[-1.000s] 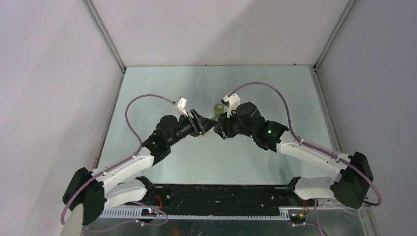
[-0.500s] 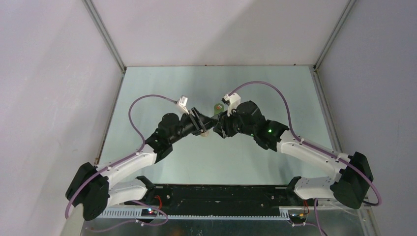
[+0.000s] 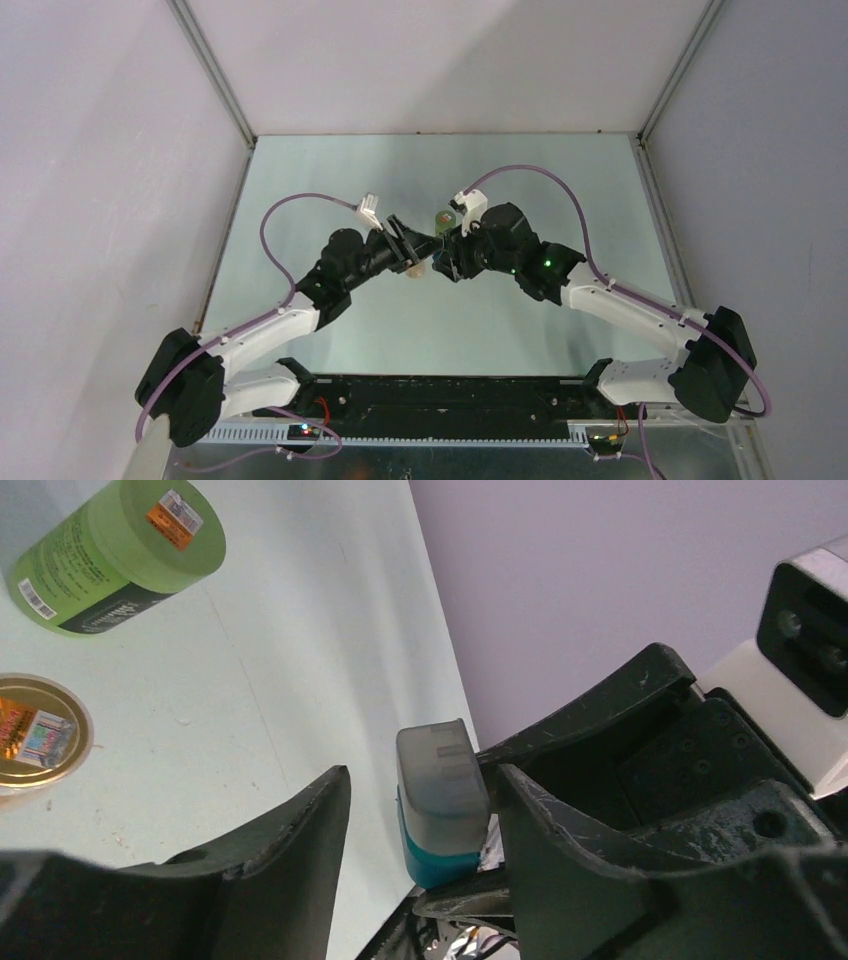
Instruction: Sort the pills into containers
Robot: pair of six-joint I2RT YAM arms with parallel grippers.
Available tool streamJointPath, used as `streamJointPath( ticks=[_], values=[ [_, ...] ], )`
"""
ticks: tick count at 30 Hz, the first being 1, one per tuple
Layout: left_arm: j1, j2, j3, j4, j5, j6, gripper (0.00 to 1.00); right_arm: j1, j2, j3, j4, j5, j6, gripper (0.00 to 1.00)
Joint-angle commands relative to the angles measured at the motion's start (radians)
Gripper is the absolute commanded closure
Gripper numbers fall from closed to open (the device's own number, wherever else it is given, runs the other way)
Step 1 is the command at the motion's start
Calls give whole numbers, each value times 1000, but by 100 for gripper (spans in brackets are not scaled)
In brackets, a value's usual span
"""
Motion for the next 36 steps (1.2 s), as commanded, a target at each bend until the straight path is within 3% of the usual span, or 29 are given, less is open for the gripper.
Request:
streamJointPath(
  ticks=[1,7,10,14,16,22,31,36],
  values=[
    [10,4,19,49,-19,-13,42,-9,6,5,25,-23,6,57],
    [10,6,15,50,-20,-18,64,-13,10,5,28,-35,15,58],
    [10,9,15,47,-18,-16,80,-22,7,5,34,-62,29,58],
    [11,8,15,40,-19,-8,98,-62,-1,5,38,-194,68,58],
    [12,6,15,37,-16,0,100,-85,-4,5,39,-307,91,57],
    [18,1,6,50,-9,8,100,-147,-10,5,50,-433,176,52],
    [22,-21,-1,68,-5,-3,100,-199,-29,-3,-22,-299,216,32],
    [24,-30,-5,67,-6,-5,100,-219,-28,-11,-65,-225,249,48]
  ],
)
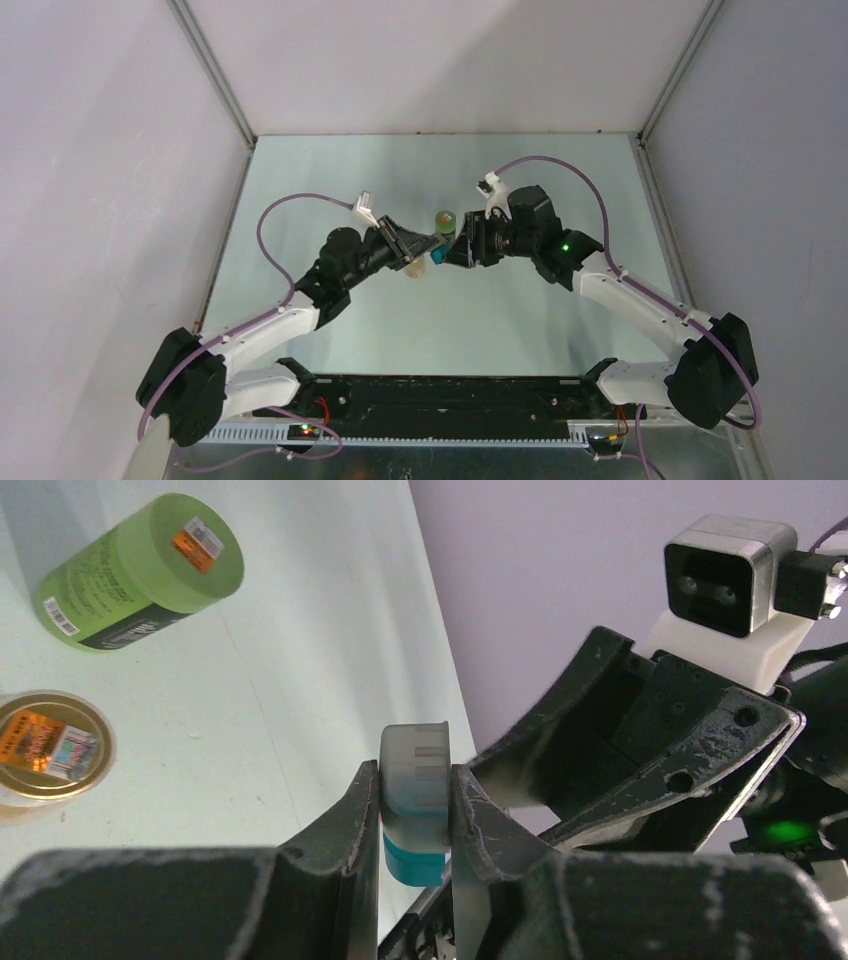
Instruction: Sort the pills into containers
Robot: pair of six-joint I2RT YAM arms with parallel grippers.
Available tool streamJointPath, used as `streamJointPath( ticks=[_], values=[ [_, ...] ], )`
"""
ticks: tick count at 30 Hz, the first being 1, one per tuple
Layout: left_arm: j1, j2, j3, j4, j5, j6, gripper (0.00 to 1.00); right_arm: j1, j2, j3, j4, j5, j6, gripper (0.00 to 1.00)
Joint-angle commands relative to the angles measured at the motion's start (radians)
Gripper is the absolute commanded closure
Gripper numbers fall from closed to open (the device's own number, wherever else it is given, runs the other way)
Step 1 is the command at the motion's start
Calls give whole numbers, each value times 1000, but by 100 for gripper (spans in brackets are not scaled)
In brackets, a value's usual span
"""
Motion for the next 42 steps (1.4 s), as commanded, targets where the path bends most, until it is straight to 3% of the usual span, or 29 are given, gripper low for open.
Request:
streamJointPath(
  ticks=[1,4,13,20,23,26,29,31,37,42],
  values=[
    [7,-37,-4,42,4,12,100,-17,-24,-7,-47,102,31,50],
    [8,-36,-6,43,4,11,100,-17,-33,-8,-53,126,33,57],
    [9,-43,-13,41,4,16,100,-16,-46,-9,-33,186,48,61],
    [9,-56,-19,52,7,17,100,-18,-13,8,-78,224,86,79],
    [8,-68,-34,97,9,10,100,-20,-13,10,-76,218,87,80],
    [9,-70,-36,115,12,10,100,-30,-24,11,-64,192,87,74],
    [9,-66,-36,124,13,8,100,-48,-40,11,-45,136,79,52],
    [9,-62,-37,126,12,7,100,-56,-52,11,-29,78,55,44],
    [9,-61,-36,124,8,6,100,-55,-73,8,15,-108,-47,38],
    [9,-67,-39,126,18,10,100,-58,-80,5,54,-121,-47,38]
  ],
)
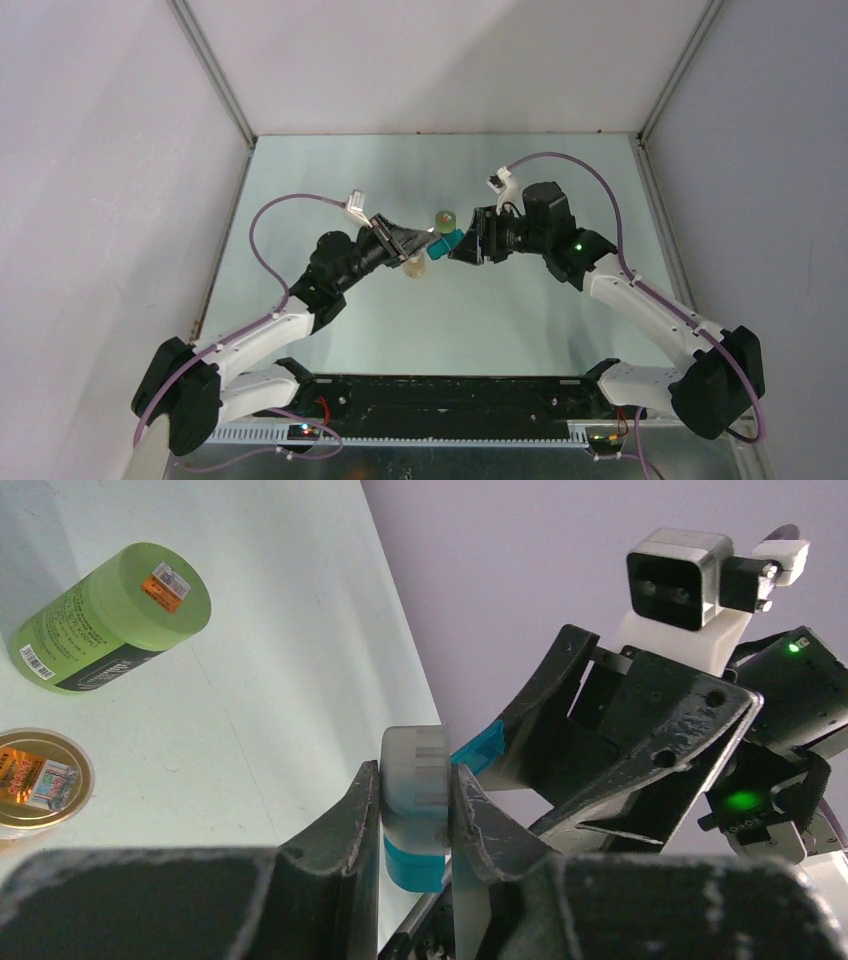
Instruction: Sort the pills into containers
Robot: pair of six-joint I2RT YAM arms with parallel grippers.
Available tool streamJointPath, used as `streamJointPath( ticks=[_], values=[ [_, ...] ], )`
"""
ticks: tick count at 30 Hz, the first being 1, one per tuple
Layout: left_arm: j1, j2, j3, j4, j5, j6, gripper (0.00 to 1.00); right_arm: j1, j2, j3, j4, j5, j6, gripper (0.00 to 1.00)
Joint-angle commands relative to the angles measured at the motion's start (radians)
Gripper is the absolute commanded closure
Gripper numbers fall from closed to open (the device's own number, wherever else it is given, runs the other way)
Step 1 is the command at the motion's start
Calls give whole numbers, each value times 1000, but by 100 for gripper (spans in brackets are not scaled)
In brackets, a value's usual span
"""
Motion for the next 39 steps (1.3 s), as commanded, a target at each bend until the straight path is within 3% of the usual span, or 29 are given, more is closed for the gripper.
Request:
streamJointPath(
  ticks=[1,5,9,17,20,24,26,28,32,39],
  values=[
    [-2,-18,-8,53,23,-1,100,-3,-28,6,85,-50,-22,38],
    [-3,-20,-13,63,44,3,100,-5,-24,5,126,-33,1,40],
    [-1,-16,-18,80,62,4,100,-7,-8,7,150,-31,21,48],
    [-1,-3,-15,93,79,4,100,-9,-1,6,129,-12,32,85],
    [-2,2,-11,94,81,4,96,-9,-3,6,112,-7,28,93],
    [-1,-1,-6,75,66,12,60,-13,-5,6,57,28,13,98],
    [-2,-11,-7,43,40,23,31,-16,-8,6,16,52,-2,98],
    [1,-28,-6,-5,1,36,19,-25,-18,-3,-18,72,-17,98],
    [20,-77,-8,-112,-75,67,12,-61,-44,-67,-45,95,-17,98],
    [63,-160,17,-316,-233,159,11,-134,-25,-218,-29,131,-15,97]
  ],
)
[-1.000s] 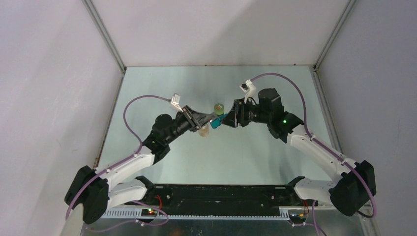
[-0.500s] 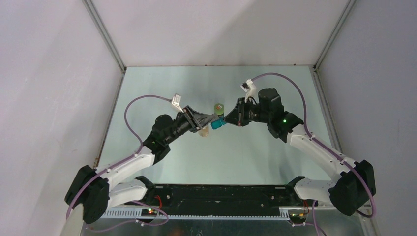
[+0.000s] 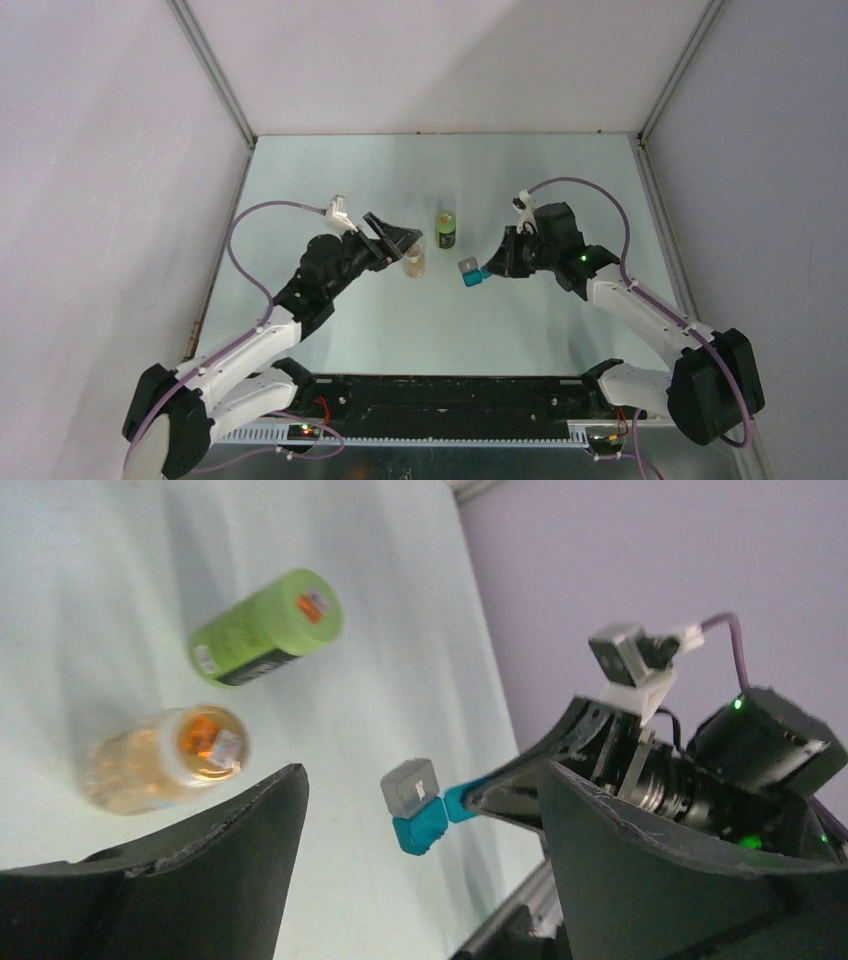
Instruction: Sort the pills into containers
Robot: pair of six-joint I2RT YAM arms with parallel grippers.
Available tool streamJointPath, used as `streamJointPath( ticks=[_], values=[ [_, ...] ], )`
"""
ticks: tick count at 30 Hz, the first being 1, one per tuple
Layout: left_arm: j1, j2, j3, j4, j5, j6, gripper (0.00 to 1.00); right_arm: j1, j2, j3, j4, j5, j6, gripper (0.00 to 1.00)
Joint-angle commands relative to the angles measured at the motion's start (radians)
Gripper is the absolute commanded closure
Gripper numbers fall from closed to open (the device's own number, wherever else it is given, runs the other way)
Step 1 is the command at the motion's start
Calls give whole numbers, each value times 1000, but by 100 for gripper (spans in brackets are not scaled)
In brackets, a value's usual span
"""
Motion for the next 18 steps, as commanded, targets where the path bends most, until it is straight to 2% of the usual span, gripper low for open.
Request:
streamJointPath(
  ticks=[1,8,18],
  values=[
    [26,-66,37,-161,-143,99,11,-46,9,-76,17,36,-15,96],
    [38,-106,45,-242,-195,159,11,-58,59,-143,86,121,-114,90],
    [56,-90,48,-263,-178,173,11,-77,137,-144,133,180,-178,87]
  ],
)
